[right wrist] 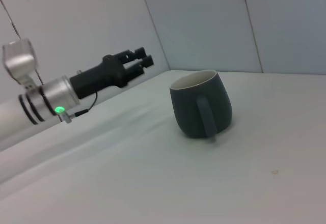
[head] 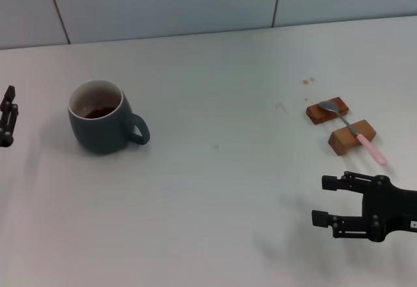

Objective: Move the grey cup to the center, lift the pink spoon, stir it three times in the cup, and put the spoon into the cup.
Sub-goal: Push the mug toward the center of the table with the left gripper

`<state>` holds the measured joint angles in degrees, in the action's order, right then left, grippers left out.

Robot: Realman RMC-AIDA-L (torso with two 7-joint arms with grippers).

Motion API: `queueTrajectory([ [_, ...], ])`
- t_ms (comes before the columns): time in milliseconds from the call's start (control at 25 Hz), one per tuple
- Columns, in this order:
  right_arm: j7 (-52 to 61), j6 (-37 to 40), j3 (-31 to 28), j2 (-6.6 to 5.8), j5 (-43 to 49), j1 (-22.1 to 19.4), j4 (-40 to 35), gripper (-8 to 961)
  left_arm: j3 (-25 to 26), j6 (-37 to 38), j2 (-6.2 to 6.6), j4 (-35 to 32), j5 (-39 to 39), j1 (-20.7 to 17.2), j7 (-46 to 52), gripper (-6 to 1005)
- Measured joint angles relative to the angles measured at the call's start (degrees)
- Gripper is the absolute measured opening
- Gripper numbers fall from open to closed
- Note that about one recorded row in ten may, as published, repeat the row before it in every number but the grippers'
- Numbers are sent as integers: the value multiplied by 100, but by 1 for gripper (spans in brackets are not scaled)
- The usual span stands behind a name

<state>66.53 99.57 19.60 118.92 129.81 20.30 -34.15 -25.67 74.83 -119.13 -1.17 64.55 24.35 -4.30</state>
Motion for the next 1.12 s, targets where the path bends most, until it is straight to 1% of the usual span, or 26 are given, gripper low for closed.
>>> queueTrajectory([
  [80, 0, 0, -1, 0, 0, 0, 5, 798, 314, -290, 2, 474, -163, 251, -1567, 580],
  [120, 0, 0, 0, 0, 0, 1, 6, 797, 423, -493, 0, 676, -187, 399, -2500, 557],
  [160, 0, 0, 0, 0, 0, 1, 6, 796, 423, -493, 0, 676, -187, 399, -2500, 498],
  [200, 0, 0, 0, 0, 0, 1, 7, 795, 451, -597, -3, 749, -187, 472, -2907, 439],
  [240, 0, 0, 0, 0, 0, 1, 7, 794, 451, -597, -3, 749, -187, 472, -2907, 379],
  [280, 0, 0, 0, 0, 0, 1, 6, 793, 501, -736, -3, 822, -184, 558, -3302, 320],
  [520, 0, 1, 0, 0, 0, 1, 5, 787, 532, -815, -4, 852, -61, 617, -3468, 167],
  [560, 0, 1, 0, 0, 0, 1, 5, 786, 527, -953, -5, 812, 260, 669, -3481, 142],
  [600, 0, 1, 0, 0, 0, 1, 5, 785, 527, -953, -5, 812, 260, 669, -3481, 118],
  [640, 0, 1, 0, 0, 0, 1, 5, 783, 537, -1137, -6, 771, 350, 747, -3478, 94],
  [760, 0, 1, 0, 0, 7, 1, 5, 780, 537, -1137, -6, 771, 350, 747, -3478, 22],
  [800, 0, 1, 0, 0, 15, 1, 5, 779, 511, -1335, -5, 709, 433, 855, -3462, -2],
  [840, 0, 1, 0, 0, 27, 1, 5, 778, 509, -1463, 0, 701, 554, 923, -3433, -1],
  [960, 0, 1, 0, 0, 33, 1, 5, 775, 509, -1463, 0, 701, 554, 923, -3433, 3],
  [1000, 0, 1, 0, 0, 35, -1, 5, 774, 504, -1653, 1, 663, 802, 1043, -3400, 4],
  [1040, 0, 1, 0, 0, 35, -1, 5, 773, 504, -1653, 1, 663, 802, 1043, -3400, 5],
  [1120, 0, 1, 0, 0, 36, -6, 5, 771, 504, -1661, -4, 687, 1106, 1119, -3395, 7],
])
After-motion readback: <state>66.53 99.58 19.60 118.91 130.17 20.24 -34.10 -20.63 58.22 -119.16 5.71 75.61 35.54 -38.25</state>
